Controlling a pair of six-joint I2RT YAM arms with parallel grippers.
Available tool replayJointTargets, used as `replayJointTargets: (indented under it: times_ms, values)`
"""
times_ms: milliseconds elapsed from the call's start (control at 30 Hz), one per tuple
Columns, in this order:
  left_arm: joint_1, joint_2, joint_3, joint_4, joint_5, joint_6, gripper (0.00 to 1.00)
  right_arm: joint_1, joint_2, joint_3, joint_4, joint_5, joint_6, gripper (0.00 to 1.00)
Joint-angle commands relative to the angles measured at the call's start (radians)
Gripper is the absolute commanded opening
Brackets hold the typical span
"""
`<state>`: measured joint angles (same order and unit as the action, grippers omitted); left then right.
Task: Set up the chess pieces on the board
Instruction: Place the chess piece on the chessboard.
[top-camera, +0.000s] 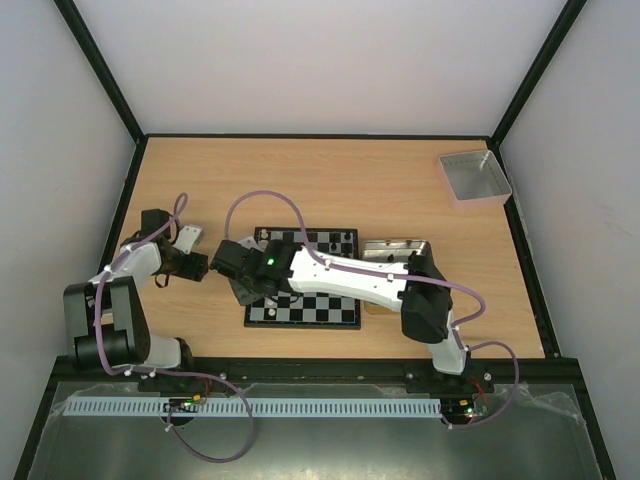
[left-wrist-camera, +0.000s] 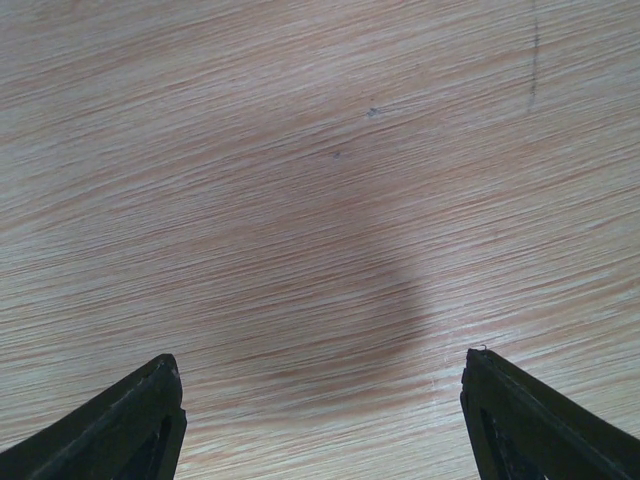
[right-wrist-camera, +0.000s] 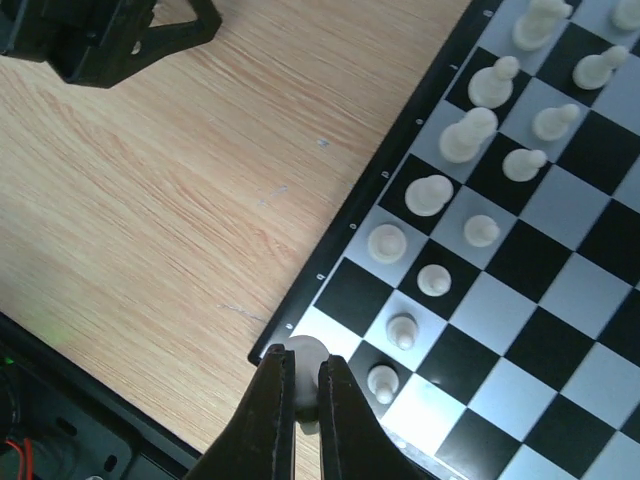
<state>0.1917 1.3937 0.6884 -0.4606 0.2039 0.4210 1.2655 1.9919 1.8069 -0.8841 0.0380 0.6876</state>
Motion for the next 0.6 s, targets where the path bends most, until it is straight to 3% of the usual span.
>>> replayJointTargets:
  times_ms: [0,567]
  values:
    - [0.015,0.001,0.010,0.000,0.011,-0.001,0.76,0.020,0.055,0.059,-0.066,-0.027,-0.029,0.02]
    - [0.027,-0.027,-0.014,0.004,0.019,0.005,0.76,0.002,0.115,-0.023,0.013,-0.039,-0.036,0.03]
